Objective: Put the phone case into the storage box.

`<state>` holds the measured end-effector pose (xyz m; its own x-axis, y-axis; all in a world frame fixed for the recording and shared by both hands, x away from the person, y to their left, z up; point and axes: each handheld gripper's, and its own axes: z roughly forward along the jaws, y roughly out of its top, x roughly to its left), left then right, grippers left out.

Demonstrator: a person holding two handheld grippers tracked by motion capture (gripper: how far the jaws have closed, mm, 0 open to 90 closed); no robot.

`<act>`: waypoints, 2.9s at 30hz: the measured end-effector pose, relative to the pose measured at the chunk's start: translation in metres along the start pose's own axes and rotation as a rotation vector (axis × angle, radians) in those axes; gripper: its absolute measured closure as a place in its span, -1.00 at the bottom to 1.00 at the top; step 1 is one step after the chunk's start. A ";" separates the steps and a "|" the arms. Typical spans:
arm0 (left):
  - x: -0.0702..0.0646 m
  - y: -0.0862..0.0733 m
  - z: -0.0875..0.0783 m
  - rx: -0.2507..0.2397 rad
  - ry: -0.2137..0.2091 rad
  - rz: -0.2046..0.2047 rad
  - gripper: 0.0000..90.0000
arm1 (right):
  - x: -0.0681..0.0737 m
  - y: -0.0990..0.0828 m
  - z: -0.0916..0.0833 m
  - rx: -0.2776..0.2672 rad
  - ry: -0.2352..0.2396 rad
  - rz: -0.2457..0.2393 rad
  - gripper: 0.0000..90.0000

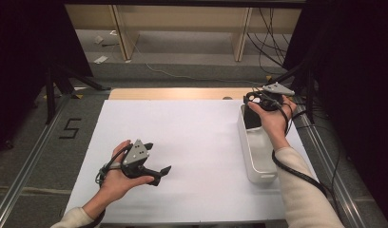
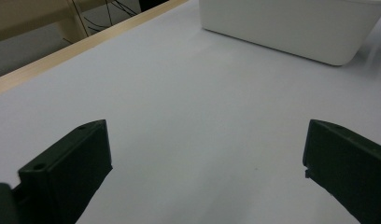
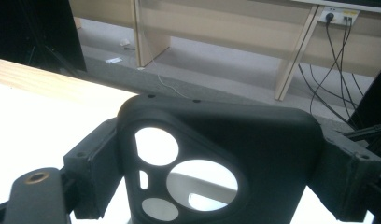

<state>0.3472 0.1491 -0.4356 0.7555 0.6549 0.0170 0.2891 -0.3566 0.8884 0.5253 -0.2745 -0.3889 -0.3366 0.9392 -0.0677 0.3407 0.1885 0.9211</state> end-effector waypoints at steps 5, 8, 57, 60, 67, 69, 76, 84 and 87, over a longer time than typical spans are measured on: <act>-0.001 0.000 0.000 -0.001 -0.002 0.001 -0.98 | 0.000 -0.001 0.001 0.007 -0.001 -0.001 -0.66; 0.000 0.000 0.000 -0.001 -0.002 0.001 -0.98 | 0.000 -0.001 0.002 0.005 -0.002 0.000 -0.66; -0.001 0.000 0.001 0.003 -0.010 0.002 -0.98 | 0.001 -0.006 0.019 0.056 -0.014 0.004 -0.66; -0.001 0.000 0.001 0.003 -0.011 0.001 -0.98 | 0.001 -0.006 0.020 0.058 -0.018 0.001 -0.66; -0.001 0.000 0.001 0.002 -0.010 0.000 -0.98 | 0.002 -0.005 0.025 0.062 -0.024 0.002 -0.66; 0.000 0.000 0.001 0.002 -0.010 -0.001 -0.98 | 0.002 -0.004 0.026 0.064 -0.028 0.001 -0.66; 0.000 0.000 0.000 0.003 -0.010 -0.001 -0.98 | 0.003 -0.003 0.032 0.073 -0.039 0.002 -0.66; 0.000 0.000 0.000 0.002 -0.010 -0.004 -0.98 | 0.002 -0.002 0.039 0.081 -0.050 0.013 -0.66; 0.000 0.000 0.000 0.003 -0.010 -0.002 -0.98 | 0.002 -0.002 0.041 0.081 -0.056 0.020 -0.67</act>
<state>0.3472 0.1490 -0.4361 0.7610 0.6487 0.0105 0.2922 -0.3572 0.8872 0.5600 -0.2616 -0.4062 -0.2804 0.9571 -0.0728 0.4177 0.1899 0.8885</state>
